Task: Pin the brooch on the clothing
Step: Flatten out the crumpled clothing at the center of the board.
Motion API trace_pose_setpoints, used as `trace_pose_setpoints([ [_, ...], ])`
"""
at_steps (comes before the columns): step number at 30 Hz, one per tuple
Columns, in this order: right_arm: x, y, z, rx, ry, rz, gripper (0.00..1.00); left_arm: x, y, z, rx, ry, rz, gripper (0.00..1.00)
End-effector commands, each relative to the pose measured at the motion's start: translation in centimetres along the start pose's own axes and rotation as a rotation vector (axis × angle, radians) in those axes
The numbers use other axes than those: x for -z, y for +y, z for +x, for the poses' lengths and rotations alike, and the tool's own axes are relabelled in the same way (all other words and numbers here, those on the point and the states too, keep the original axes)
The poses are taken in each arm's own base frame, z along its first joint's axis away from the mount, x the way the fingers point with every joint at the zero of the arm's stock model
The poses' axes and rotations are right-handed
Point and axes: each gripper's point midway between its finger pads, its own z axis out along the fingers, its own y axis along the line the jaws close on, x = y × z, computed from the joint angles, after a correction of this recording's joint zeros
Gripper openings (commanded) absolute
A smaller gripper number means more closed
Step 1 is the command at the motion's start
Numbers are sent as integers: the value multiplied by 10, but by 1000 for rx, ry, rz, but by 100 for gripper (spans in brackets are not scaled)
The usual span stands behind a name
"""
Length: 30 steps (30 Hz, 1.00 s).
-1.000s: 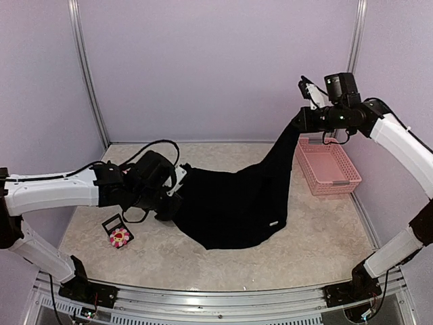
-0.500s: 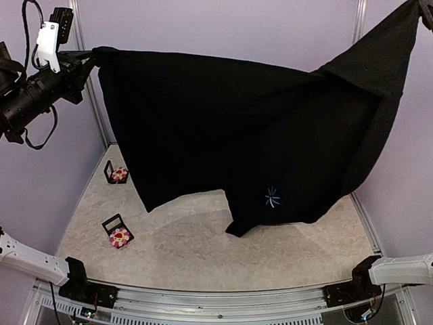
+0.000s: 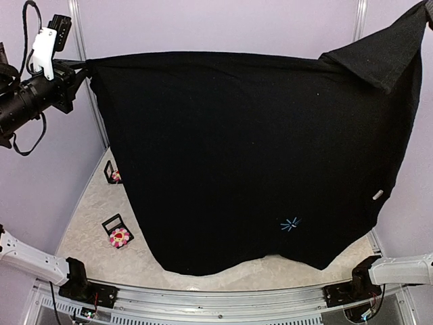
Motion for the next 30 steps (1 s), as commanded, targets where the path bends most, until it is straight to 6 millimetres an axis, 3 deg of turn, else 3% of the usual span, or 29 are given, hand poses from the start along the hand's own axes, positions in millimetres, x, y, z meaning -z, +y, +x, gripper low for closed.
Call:
trace_pose_setpoints([
  [1,-46,-42,99,-64,250,178,0,-31,-16,47,-14,166,-11,0],
  [3,-58,-65,153,-61,381,287,0,-55,-14,76,33,241,10,0],
  [5,-69,-85,209,-37,501,380,0,-83,-25,116,68,320,81,0],
  [11,-115,-94,379,-101,755,323,0,-163,-47,229,100,567,152,0],
  [13,-125,-104,428,-131,806,343,0,-189,-45,258,100,628,132,0],
  [14,-130,-108,452,-138,832,348,0,-207,-45,284,95,683,116,0],
  [17,-140,-120,518,-149,913,366,0,-244,-38,323,110,760,81,0],
  [19,-143,-125,563,-161,972,371,0,-267,-46,372,122,857,91,0],
  [20,-142,-129,583,-162,1000,387,0,-275,-43,385,126,877,79,0],
  [21,-141,-136,601,-163,1026,411,0,-283,-43,410,126,919,64,0],
  [24,-138,-157,644,-178,1072,482,0,-300,-28,443,137,949,7,0],
  [26,-141,-168,660,-199,1062,503,0,-308,-25,469,144,985,-6,0],
  [30,-150,-180,679,-226,1008,519,0,-319,-12,495,152,1004,-46,0],
])
